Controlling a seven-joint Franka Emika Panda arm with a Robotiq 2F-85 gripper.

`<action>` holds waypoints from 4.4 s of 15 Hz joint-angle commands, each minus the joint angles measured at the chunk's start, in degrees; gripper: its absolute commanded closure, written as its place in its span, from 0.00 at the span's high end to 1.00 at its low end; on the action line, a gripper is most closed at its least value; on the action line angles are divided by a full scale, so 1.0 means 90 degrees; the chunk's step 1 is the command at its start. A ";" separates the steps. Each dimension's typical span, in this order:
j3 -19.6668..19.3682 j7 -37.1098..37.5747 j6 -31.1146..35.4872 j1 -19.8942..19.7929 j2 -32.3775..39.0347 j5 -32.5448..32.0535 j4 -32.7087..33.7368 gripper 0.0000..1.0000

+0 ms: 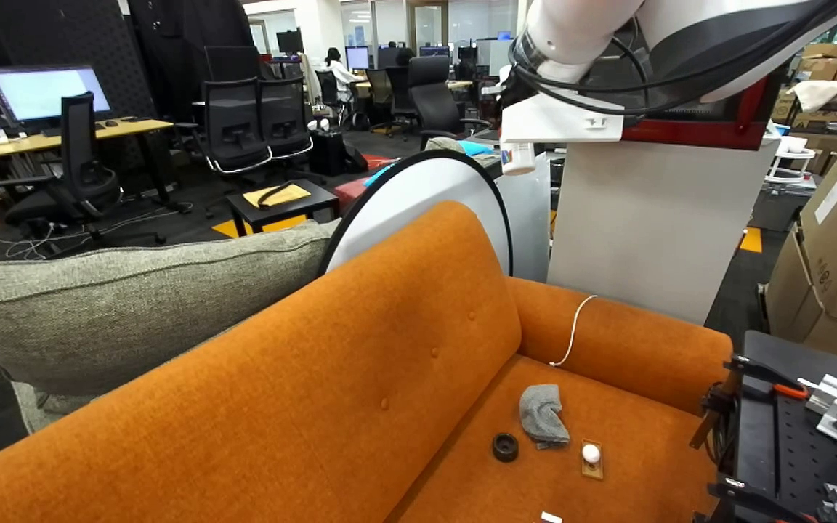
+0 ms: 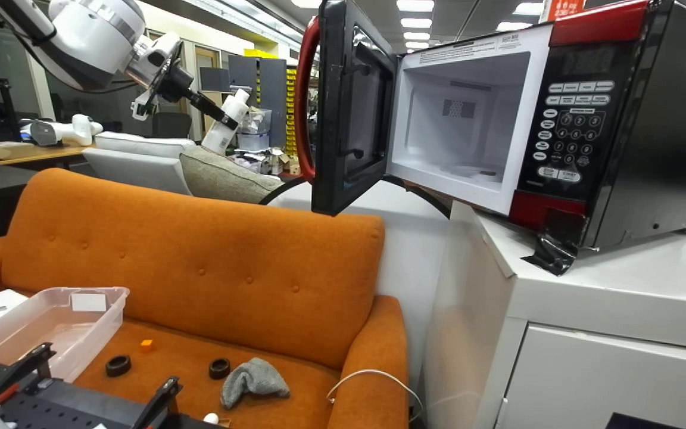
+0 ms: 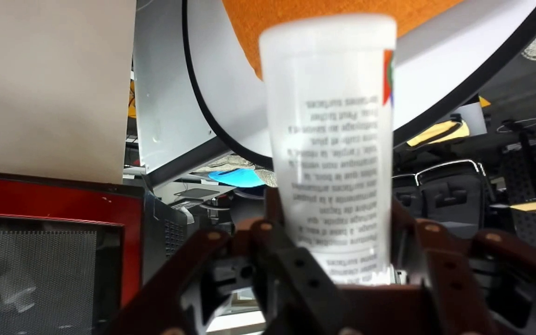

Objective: Move a bottle from the top of the microwave to the storage box

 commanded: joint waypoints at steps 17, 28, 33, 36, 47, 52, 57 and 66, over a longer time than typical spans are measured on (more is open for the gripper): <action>0.0248 0.0165 0.0176 0.0140 0.0155 0.0260 -0.0094 0.26; 0.0883 0.0860 0.0832 0.0901 0.1277 0.0658 -0.0401 0.26; 0.0944 0.0931 0.0721 0.1112 0.1539 0.0616 -0.0426 0.51; 0.0932 0.0931 0.0719 0.1110 0.1572 0.0616 -0.0425 0.51; 0.1147 0.1575 0.1661 0.1667 0.2732 0.0195 -0.0037 0.26; 0.1112 0.1996 0.2107 0.2175 0.3780 -0.0245 0.0689 0.26; 0.1093 0.2057 0.2414 0.2597 0.4808 -0.0410 0.1488 0.26; 0.1157 0.1208 0.2270 0.2916 0.6195 0.0397 0.2224 0.26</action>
